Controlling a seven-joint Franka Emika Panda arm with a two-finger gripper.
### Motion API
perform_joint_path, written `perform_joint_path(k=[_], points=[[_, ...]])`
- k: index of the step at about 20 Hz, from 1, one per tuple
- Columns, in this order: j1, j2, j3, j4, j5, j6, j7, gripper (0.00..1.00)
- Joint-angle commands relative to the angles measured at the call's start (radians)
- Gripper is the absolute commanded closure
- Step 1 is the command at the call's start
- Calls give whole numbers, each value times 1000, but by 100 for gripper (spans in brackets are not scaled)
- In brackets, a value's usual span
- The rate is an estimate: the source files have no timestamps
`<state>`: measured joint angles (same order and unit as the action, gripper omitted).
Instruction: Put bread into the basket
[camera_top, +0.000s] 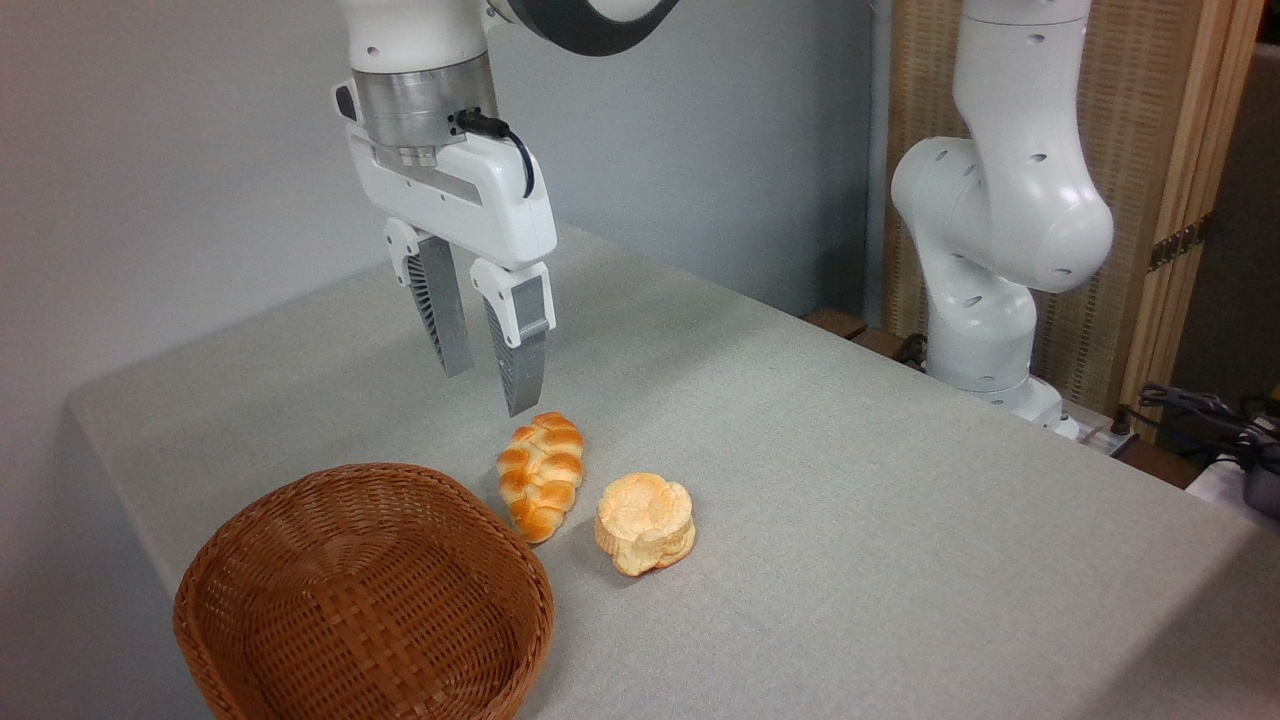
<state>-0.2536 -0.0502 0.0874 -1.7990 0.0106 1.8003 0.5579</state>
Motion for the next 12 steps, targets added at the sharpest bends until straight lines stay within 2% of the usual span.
perform_joint_path(k=[1, 12], points=[[-7, 9, 8, 16, -21, -15, 20, 0], [-6, 16, 8, 15, -21, -13, 20, 0]])
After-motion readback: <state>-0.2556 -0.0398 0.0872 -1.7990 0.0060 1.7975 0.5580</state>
